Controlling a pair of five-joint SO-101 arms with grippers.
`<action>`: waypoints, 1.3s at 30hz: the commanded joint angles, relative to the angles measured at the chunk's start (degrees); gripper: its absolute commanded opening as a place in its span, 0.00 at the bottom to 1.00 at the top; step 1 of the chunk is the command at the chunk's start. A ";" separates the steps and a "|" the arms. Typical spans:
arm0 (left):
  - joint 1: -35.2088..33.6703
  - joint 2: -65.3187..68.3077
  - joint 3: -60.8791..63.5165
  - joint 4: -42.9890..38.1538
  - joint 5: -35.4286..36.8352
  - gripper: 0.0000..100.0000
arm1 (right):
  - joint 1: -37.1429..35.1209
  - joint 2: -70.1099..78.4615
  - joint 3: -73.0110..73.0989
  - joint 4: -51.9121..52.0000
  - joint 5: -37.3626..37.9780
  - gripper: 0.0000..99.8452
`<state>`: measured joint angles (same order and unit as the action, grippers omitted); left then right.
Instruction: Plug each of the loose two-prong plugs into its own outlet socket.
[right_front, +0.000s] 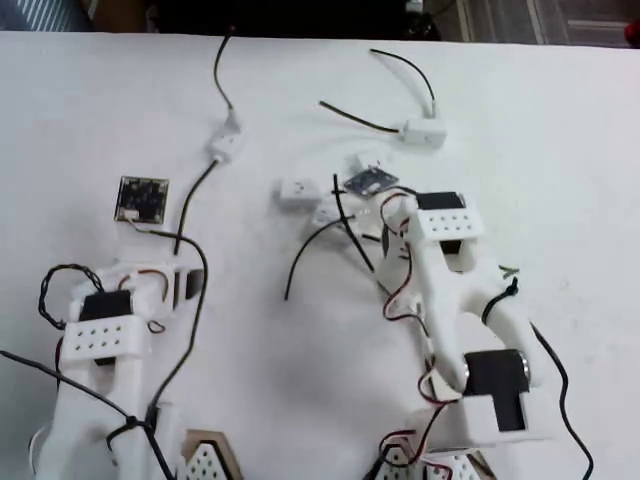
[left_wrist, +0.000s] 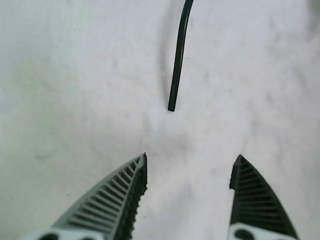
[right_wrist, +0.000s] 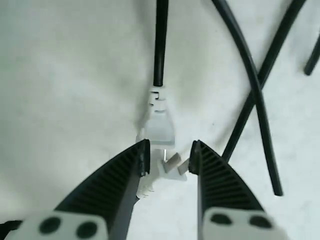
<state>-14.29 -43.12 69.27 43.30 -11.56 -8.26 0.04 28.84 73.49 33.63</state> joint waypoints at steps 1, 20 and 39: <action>0.04 -1.01 -0.35 -0.53 -0.44 0.27 | 0.75 3.30 -0.26 -2.07 0.00 0.13; 0.04 -1.01 -0.35 -0.53 -0.44 0.27 | -3.65 8.48 1.23 -5.58 -5.36 0.13; -0.04 -1.01 -0.35 -0.44 -0.44 0.27 | -4.00 7.87 1.23 -5.32 -5.80 0.02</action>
<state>-14.29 -43.12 69.27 43.30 -11.56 -11.34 8.75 29.71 68.13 27.91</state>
